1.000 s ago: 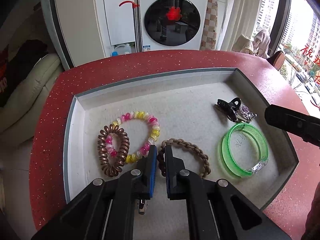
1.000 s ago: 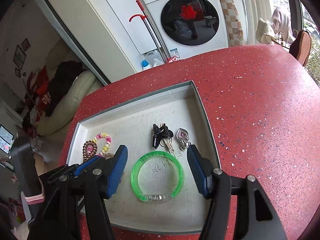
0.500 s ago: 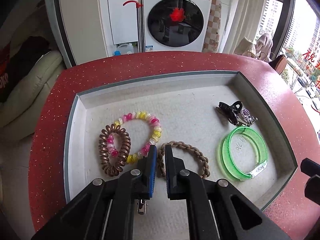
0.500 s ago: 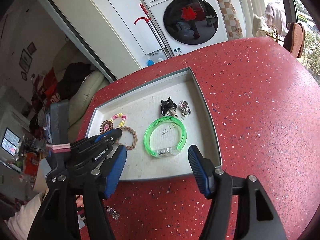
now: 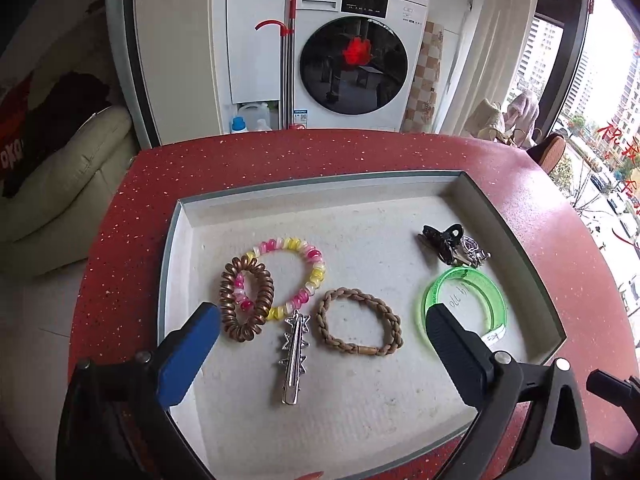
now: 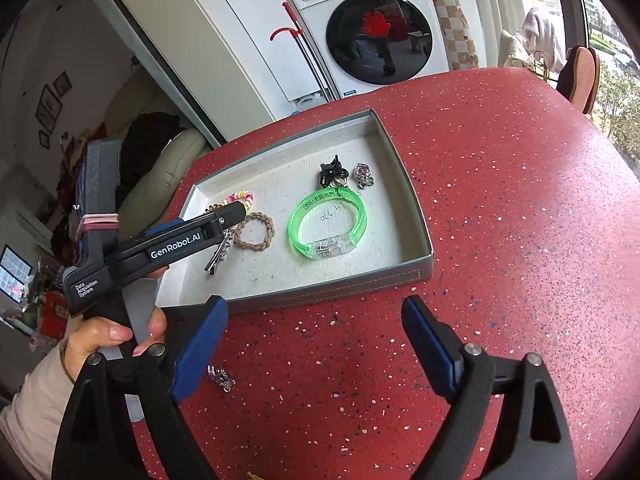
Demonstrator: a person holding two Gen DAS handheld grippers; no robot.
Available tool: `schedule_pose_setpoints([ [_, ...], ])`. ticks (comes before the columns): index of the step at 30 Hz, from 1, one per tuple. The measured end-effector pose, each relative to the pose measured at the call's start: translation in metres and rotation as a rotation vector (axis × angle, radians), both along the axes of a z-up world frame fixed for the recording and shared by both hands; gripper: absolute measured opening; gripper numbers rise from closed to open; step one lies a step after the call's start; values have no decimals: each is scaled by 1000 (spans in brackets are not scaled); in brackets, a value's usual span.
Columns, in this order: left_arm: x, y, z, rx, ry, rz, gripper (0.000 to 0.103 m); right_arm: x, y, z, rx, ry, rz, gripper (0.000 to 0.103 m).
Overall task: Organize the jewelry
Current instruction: 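Move both tools back toward the heart pendant and yellow hair tie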
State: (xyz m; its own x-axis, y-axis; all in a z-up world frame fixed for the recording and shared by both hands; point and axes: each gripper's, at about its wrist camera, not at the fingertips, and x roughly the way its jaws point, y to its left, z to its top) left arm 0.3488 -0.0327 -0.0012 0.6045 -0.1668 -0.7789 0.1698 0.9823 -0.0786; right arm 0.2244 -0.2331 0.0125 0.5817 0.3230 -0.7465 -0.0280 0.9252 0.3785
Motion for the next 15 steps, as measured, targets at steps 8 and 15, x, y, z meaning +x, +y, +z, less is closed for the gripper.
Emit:
schedule_pose_setpoints([
  [8,-51,14,22,13,-68,-1,103,-22,2,13,48,-60,6,103],
  [15,-108,31,31,36,-119,-1,103,-46,6,18,4,-39,14,103],
])
